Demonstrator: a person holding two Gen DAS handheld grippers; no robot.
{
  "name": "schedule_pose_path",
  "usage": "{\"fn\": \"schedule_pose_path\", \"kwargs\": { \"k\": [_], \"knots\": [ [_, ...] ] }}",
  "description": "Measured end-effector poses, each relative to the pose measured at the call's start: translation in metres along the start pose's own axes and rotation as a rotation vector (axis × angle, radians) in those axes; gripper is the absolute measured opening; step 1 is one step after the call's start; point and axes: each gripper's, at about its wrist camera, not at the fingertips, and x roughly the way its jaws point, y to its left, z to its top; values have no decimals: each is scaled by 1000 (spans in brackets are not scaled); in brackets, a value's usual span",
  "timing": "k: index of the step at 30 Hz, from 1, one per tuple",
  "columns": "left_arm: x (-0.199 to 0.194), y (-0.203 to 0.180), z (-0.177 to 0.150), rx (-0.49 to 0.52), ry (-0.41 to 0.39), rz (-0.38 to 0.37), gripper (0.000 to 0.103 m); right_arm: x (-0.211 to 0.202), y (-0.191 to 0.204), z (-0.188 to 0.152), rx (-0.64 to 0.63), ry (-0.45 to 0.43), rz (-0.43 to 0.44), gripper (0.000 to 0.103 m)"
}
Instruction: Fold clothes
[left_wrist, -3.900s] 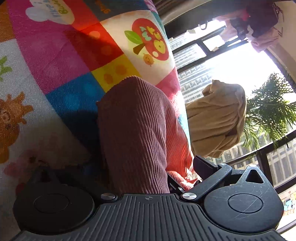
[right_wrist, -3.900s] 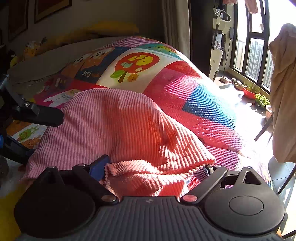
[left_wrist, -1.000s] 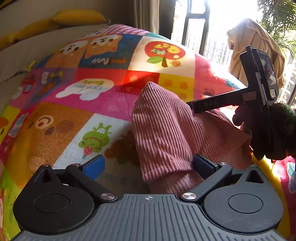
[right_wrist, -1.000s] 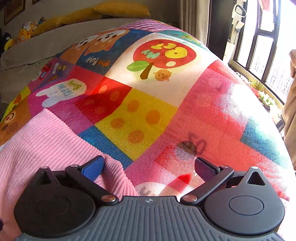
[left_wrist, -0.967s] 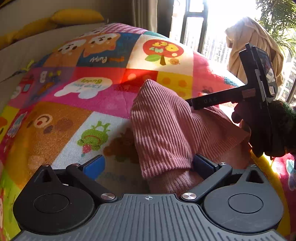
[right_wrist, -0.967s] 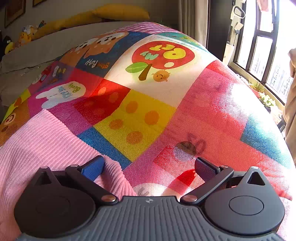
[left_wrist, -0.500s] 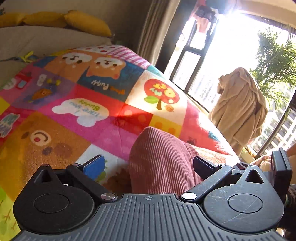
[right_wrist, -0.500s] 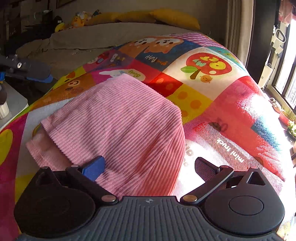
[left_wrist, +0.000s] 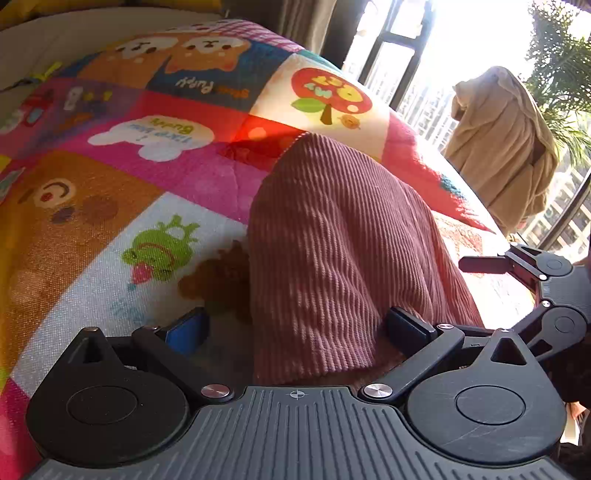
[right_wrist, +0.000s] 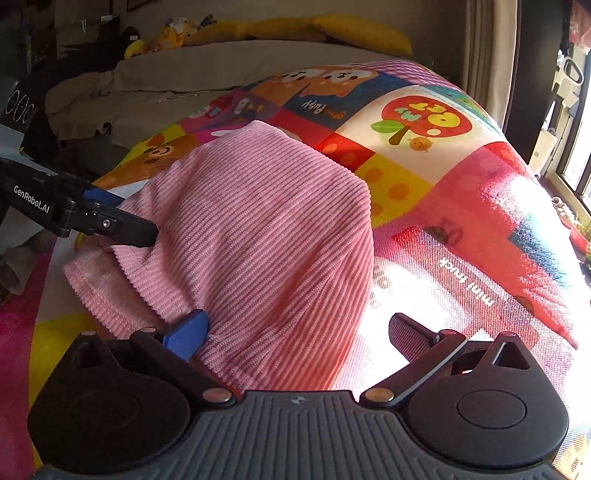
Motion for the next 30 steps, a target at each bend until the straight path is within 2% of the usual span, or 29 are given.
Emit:
{"fn": "schedule_pose_path", "kwargs": {
  "k": [1, 5, 8, 10, 16, 20, 23, 27, 30],
  "knots": [
    [-1, -7, -5, 21, 14, -28, 103, -1, -1, 0, -7, 0, 1, 103],
    [-1, -52, -28, 237, 43, -6, 103, -6, 1, 1, -56, -6, -32, 103],
    [-9, -48, -28, 229, 56, -62, 103, -8, 1, -2, -85, -13, -58, 103],
    [-21, -33, -20, 164, 58, -78, 103, -8, -1, -3, -66, -14, -54, 103],
    [-74, 10, 9, -9, 1, 4, 103, -9, 0, -16, -26, -83, -72, 103],
    [-83, 22, 20, -112, -14, -17, 103, -9, -3, -17, -15, -92, -67, 103],
    [-71, 24, 26, -173, -23, -27, 103, -8, -6, -17, 1, -88, -55, 103],
    [-46, 22, 30, -178, -1, -38, 103, -8, -7, -18, 15, -87, -48, 103],
    [-27, 21, 35, -196, -25, -68, 103, -7, -8, -17, 25, -84, -40, 103]
  ]
}}
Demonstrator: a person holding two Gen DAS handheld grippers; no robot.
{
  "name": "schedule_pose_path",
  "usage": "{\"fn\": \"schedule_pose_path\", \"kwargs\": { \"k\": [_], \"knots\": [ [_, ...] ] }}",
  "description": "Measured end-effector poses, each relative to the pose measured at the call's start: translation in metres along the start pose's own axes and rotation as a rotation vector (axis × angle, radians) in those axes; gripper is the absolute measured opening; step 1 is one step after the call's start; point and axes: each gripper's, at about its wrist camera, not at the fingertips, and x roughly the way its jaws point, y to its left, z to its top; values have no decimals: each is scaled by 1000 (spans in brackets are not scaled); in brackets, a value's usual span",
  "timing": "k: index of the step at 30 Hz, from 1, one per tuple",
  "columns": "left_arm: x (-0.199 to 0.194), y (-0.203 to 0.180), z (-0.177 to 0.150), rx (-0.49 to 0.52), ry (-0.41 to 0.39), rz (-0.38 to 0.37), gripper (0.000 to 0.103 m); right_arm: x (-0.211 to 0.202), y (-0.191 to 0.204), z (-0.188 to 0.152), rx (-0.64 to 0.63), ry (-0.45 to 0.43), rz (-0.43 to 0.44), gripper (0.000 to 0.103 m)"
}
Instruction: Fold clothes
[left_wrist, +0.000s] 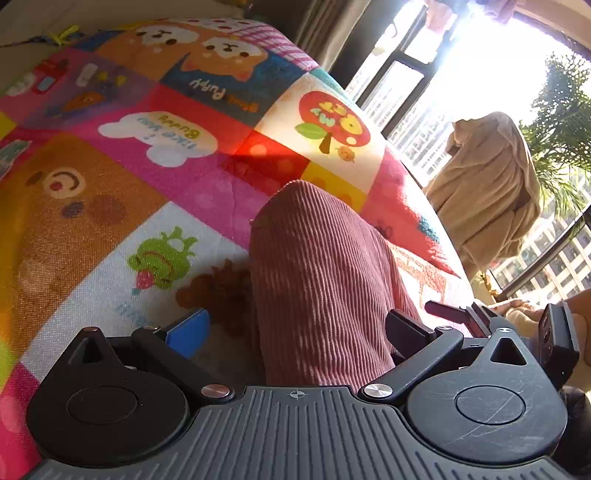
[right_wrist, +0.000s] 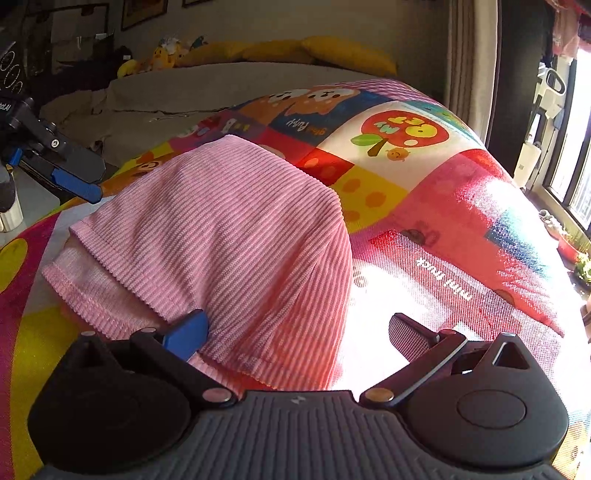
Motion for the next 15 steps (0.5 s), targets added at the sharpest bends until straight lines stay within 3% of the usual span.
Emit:
{"fn": "schedule_pose_path", "kwargs": {
  "k": [2, 4, 6, 9, 12, 15],
  "knots": [
    [14, 0, 5, -11, -28, -8, 103, 0, 0, 0, 3, 2, 4, 103],
    [31, -1, 12, -6, -31, 22, 103, 0, -1, 0, 4, 5, 8, 103],
    [49, -5, 14, 42, -13, 104, 103, -1, -2, 1, 0, 9, 17, 103],
    [57, -5, 10, 65, -3, 129, 103, -11, -11, 12, 15, 15, 68, 103],
    [56, -3, 9, 56, 2, 128, 103, -25, -31, 41, 145, -35, 160, 103],
    [56, -1, 8, 55, -4, 124, 103, -8, -45, 75, 288, -36, 177, 103]
  ]
}}
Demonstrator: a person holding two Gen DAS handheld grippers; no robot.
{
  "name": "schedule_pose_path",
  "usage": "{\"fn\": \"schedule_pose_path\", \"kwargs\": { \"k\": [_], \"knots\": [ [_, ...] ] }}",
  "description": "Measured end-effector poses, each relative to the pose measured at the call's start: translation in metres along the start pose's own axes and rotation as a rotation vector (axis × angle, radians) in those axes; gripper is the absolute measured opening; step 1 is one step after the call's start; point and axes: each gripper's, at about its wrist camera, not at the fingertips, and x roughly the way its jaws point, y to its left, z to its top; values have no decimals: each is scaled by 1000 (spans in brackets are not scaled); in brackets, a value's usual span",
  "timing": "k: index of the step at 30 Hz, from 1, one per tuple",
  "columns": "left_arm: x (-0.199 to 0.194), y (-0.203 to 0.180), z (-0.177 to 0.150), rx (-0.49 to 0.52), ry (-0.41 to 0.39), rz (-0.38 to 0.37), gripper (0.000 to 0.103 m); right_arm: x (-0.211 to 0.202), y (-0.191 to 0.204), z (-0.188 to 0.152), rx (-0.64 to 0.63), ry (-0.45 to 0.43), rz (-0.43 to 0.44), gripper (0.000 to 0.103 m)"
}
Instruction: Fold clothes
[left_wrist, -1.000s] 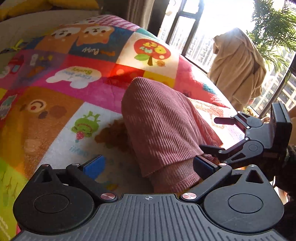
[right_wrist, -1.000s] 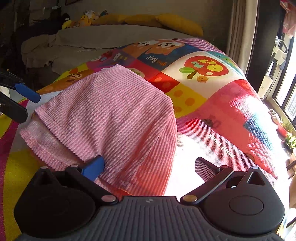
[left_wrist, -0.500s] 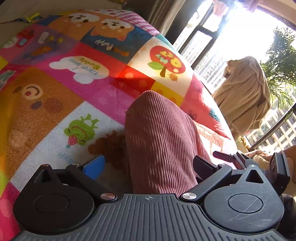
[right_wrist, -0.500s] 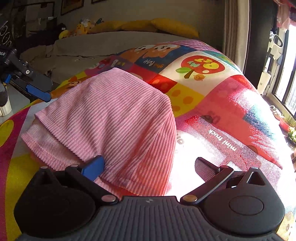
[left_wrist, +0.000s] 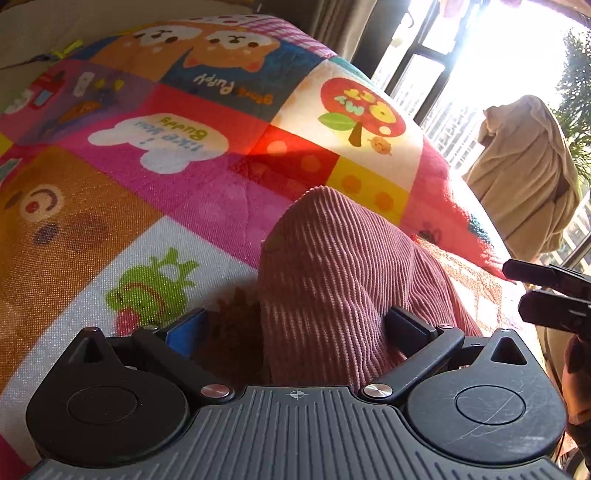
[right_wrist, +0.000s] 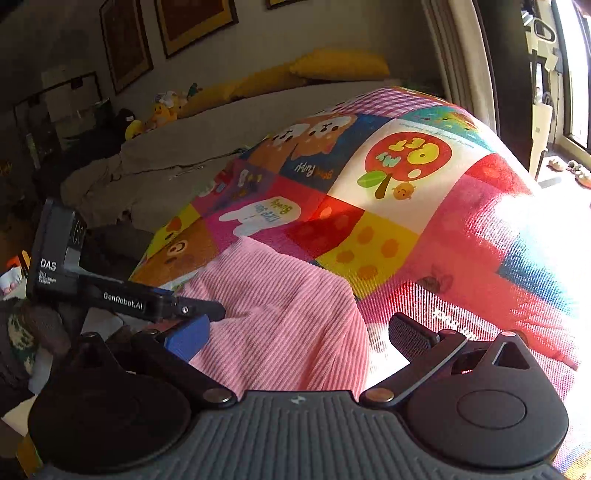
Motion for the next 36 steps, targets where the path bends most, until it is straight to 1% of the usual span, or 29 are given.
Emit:
{"fn": "schedule_pose_path", "kwargs": {
  "k": [2, 3, 5, 6, 9, 14, 16, 19, 21, 22, 23, 25, 26, 27, 29, 31, 36],
  "knots": [
    [0, 1, -1, 1, -6, -3, 103, 27, -7, 16, 83, 17, -37, 103],
    [0, 2, -1, 3, -6, -4, 103, 45, -9, 18, 92, 42, -81, 103],
    [-1, 2, -1, 8, -7, -6, 103, 85, -12, 17, 68, 114, -193, 103],
    [-1, 3, -1, 15, -3, 1, 103, 98, -13, 14, 53, 129, -225, 103],
    [-1, 2, -1, 36, -9, 7, 103, 118, -14, 1, 4, 114, -253, 103],
    [-1, 4, 1, 36, -7, -18, 103, 116, -11, -3, -17, 92, -260, 103],
    [-4, 8, 1, 10, -3, -57, 103, 112, -10, -5, -23, 80, -263, 103],
    [-9, 21, -3, -60, 21, -178, 103, 94, -3, -9, -70, 38, -282, 103],
    [-12, 21, -7, -66, 20, -207, 103, 81, 4, -16, -131, 18, -298, 103],
    [-15, 15, -8, -51, 1, -211, 103, 76, 6, -20, -165, 17, -309, 103],
    [-20, 9, -8, -32, -25, -233, 103, 71, 9, -25, -199, 16, -320, 103],
    [-37, -17, -9, 40, -84, -332, 103, 67, 11, -33, -265, 21, -367, 103],
    [-45, -31, -11, 97, -113, -360, 103, 66, 12, -38, -298, 25, -393, 103],
    [-54, -46, -14, 154, -142, -385, 103, 65, 10, -41, -310, 30, -406, 103],
    [-63, -65, -19, 225, -155, -441, 103, 61, 3, -43, -292, 39, -406, 103],
    [-65, -72, -22, 250, -149, -460, 103, 59, -3, -42, -265, 46, -397, 103],
    [-61, -57, -19, 201, -119, -440, 103, 59, 2, -45, -293, 37, -409, 103]
  ]
}}
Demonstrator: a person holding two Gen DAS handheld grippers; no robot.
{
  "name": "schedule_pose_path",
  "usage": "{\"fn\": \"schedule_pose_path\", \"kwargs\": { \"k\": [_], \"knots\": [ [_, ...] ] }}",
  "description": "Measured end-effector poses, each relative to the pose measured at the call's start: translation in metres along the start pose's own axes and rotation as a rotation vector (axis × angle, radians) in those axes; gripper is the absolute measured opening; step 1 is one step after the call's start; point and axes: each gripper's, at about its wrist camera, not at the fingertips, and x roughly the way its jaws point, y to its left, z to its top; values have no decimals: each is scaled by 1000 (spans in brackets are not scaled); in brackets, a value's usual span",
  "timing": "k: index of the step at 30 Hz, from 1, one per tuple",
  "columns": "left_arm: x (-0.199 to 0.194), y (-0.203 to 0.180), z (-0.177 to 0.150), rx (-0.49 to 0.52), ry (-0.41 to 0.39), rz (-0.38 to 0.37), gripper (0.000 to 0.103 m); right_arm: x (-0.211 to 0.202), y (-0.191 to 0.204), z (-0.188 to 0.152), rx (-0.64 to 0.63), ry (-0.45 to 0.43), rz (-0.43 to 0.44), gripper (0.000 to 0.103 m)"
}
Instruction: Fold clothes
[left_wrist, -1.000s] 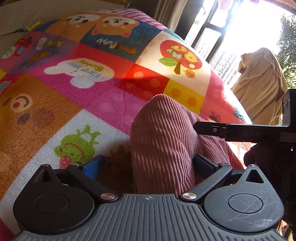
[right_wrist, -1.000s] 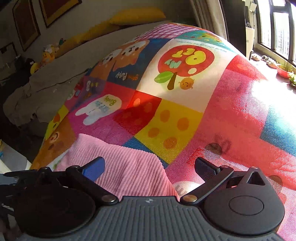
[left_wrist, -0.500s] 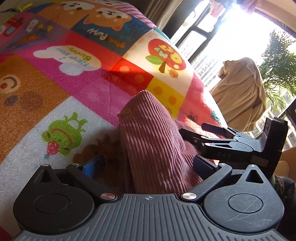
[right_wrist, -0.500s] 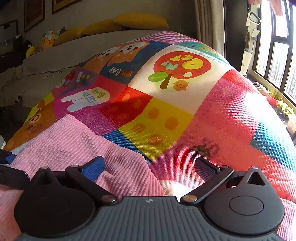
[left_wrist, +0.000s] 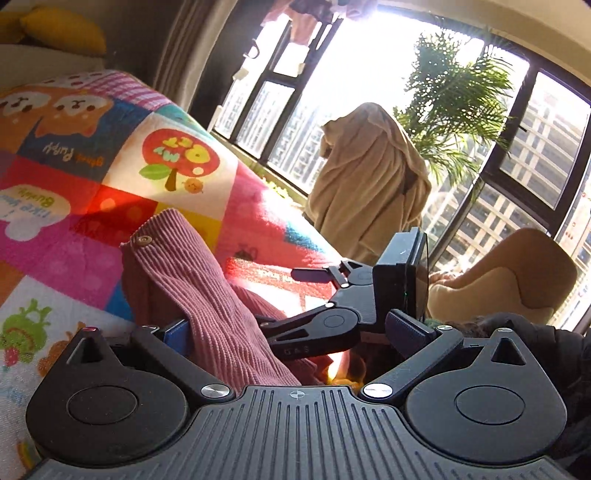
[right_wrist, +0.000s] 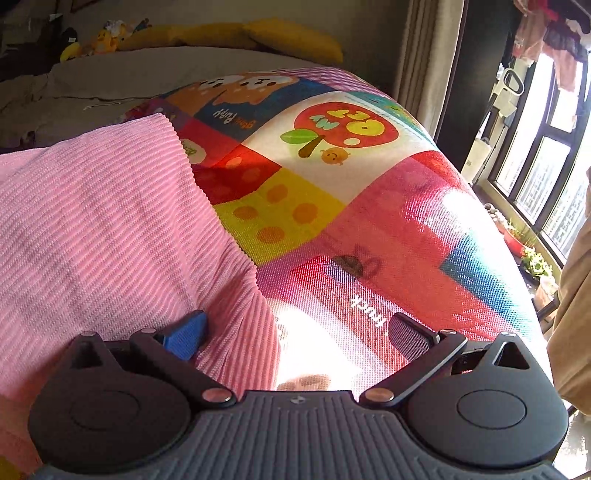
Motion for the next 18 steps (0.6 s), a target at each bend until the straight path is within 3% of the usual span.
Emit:
{"fn": "schedule_pose_path", "kwargs": {
  "k": [3, 6, 8, 10, 12, 14, 18],
  "knots": [
    [-20, 26, 8, -90, -66, -13, 103, 0, 2, 1, -10, -4, -2, 103],
    [-34, 63, 10, -235, -139, 69, 103, 0, 2, 1, -8, -3, -2, 103],
    [-28, 86, 2, -366, -93, 98, 103, -3, 2, 1, -14, -10, -10, 103],
    [-18, 98, -10, -459, -31, 78, 103, -15, 5, 2, -34, -50, -15, 103],
    [-10, 101, -17, -511, 9, 25, 103, -40, 10, 3, -53, -132, 23, 103],
    [-8, 96, -15, -524, 12, -21, 103, -73, 20, 3, -102, -216, 130, 103],
    [-5, 75, 3, -479, 2, -60, 103, -121, 68, -9, -332, -308, 311, 103]
  ]
}}
